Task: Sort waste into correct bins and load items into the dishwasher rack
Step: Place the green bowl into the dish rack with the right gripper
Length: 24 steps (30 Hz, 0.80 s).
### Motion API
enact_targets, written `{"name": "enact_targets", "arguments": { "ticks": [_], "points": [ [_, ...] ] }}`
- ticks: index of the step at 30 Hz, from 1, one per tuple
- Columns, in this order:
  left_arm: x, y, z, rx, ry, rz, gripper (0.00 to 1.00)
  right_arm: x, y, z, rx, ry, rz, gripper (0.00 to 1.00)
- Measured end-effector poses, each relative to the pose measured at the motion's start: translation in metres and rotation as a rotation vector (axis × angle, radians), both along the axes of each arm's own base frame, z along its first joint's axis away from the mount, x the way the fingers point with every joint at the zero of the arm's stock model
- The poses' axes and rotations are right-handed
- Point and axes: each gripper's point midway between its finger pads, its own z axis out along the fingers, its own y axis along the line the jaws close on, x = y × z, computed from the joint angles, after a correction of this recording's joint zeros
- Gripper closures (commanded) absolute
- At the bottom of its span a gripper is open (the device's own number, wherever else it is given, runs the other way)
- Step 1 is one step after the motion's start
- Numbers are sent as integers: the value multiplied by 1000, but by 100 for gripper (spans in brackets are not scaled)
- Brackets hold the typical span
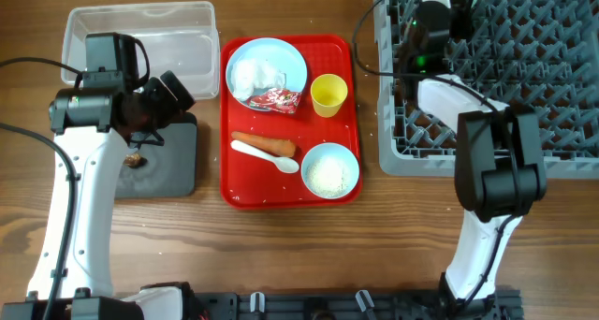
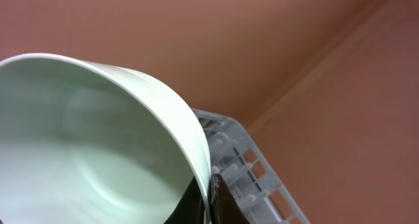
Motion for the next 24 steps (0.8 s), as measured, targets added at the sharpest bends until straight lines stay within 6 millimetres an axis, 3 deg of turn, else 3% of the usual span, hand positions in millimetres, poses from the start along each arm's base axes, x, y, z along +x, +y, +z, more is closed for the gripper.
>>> {"name": "enact_targets", "arguments": {
  "ticks": [7,10,14,17,18,20,21,24],
  "points": [
    [0,0,0,0,0,0,0,14,18,-8,84,-30,135,96],
    [0,0,0,0,0,0,0,15,22,-28,108,45,159,96],
    [0,0,0,0,-1,0,0,14,19,-34,126,61,145,93],
    [0,0,0,0,-1,0,0,9,29,-41,123,93,123,67],
    [0,0,0,0,-2,0,0,8,34,-45,119,113,130,53],
    [1,0,0,0,-3,0,0,6,64,-65,115,199,193,38],
    [2,0,1,0,-9,0,0,4,74,-71,116,218,211,34],
    [2,0,1,0,-10,0,0,2,70,-76,112,252,192,32]
  ]
}}
